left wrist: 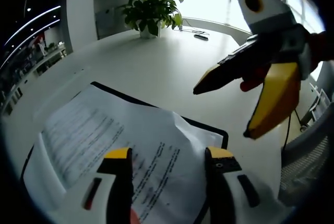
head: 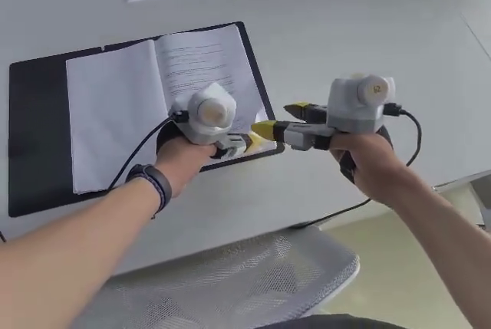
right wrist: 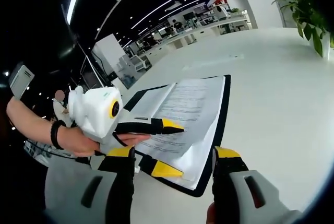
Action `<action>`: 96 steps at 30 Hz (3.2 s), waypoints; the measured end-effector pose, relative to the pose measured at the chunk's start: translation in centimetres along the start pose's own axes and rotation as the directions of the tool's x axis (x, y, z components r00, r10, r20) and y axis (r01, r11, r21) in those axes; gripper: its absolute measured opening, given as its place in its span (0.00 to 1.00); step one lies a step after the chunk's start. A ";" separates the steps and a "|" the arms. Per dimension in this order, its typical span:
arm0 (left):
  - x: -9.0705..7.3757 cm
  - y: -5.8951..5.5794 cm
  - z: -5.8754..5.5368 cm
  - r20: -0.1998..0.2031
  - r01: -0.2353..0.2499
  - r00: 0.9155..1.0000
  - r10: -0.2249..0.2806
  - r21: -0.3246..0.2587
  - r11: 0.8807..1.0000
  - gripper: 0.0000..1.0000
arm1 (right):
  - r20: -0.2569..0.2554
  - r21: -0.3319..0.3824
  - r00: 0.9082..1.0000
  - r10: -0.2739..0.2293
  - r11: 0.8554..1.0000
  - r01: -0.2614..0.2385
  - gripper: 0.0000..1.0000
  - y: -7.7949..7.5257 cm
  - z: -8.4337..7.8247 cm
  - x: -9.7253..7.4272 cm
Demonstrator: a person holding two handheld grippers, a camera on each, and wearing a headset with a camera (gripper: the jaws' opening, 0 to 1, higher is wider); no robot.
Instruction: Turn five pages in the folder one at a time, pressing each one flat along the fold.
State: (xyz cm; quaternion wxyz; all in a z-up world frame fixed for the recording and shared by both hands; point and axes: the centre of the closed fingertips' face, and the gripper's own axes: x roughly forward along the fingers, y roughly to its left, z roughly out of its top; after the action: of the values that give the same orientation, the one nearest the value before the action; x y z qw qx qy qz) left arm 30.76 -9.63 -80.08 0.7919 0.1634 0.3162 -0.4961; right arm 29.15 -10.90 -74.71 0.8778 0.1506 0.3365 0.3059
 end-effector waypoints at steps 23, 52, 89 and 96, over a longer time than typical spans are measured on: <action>0.0 0.3 0.2 0.009 0.013 1.000 -0.013 -0.019 1.000 0.55 | 0.011 0.125 0.998 0.060 0.990 -0.061 0.42 -0.1 0.5 2.9; -3.2 0.0 0.5 0.024 0.048 0.999 -0.047 -0.049 0.998 0.69 | 0.039 0.080 0.995 0.086 0.993 -0.089 0.00 1.9 1.7 3.1; -15.8 5.6 -2.3 0.108 -0.112 0.986 0.124 -0.116 0.987 0.76 | 0.097 -0.029 0.976 0.197 0.980 -0.195 0.00 9.3 6.1 3.3; -17.9 7.1 -3.5 0.116 -0.146 0.980 0.163 -0.146 0.978 0.76 | 0.089 -0.048 0.971 0.223 0.974 -0.219 0.00 11.1 6.4 4.2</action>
State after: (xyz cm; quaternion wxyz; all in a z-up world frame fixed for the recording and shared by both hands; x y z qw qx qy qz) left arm 30.39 7.81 -71.23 0.8560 0.1011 0.2847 -0.4195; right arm 31.19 -0.08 -66.93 0.8557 0.1848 0.2703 0.4006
